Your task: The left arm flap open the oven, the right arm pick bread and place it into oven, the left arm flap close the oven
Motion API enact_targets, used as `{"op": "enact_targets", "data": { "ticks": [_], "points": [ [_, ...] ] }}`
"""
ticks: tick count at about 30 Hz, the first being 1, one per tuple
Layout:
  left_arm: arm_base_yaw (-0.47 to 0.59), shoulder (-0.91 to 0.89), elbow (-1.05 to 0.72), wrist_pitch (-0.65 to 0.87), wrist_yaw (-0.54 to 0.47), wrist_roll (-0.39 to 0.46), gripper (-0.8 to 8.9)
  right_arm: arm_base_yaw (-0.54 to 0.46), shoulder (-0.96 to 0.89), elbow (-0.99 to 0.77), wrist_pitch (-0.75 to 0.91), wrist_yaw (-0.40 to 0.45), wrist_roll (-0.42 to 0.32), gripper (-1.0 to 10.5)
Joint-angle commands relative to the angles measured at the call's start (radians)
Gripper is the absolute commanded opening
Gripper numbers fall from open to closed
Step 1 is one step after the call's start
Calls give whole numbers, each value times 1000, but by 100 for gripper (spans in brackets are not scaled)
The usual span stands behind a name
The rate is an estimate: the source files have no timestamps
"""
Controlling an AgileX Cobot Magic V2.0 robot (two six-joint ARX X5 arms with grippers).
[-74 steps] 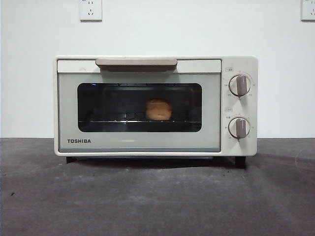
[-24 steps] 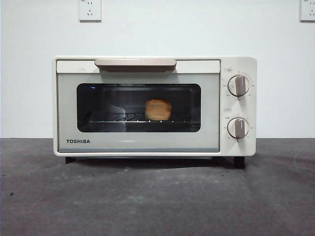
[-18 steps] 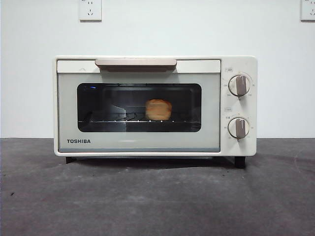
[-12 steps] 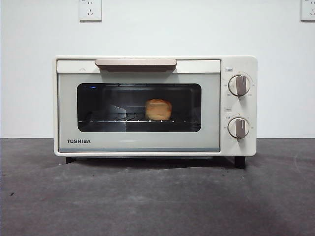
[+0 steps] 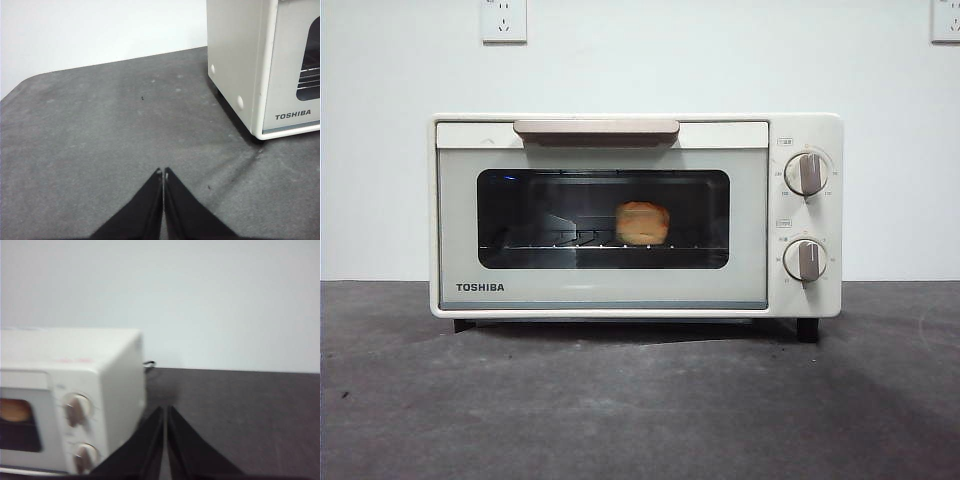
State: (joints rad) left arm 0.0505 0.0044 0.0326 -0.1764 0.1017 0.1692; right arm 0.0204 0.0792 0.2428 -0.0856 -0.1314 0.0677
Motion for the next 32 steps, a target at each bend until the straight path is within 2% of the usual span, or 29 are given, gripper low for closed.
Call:
{"op": "enact_targets", "data": {
  "ticks": [1, 12, 18, 23, 27, 32],
  "points": [
    [2, -1, -21, -6, -3, -6, 12, 0, -32, -55, 34, 41, -1, 8],
    [2, -1, -21, -6, -3, -6, 12, 3, -76, -222, 63, 58, 37, 8],
    [2, -1, -21, -6, -3, -6, 12, 3, -76, -233, 18, 58, 56, 8],
    [2, -1, -21, -6, -3, -6, 12, 3, -76, -233, -98, 58, 55, 8],
    [2, -1, -21, -6, -3, -6, 12, 3, -76, -232, -90, 53, 87, 8],
    [2, -1, -21, -6, -3, -6, 12, 3, -76, -232, -71, 54, 85, 8]
  ]
}}
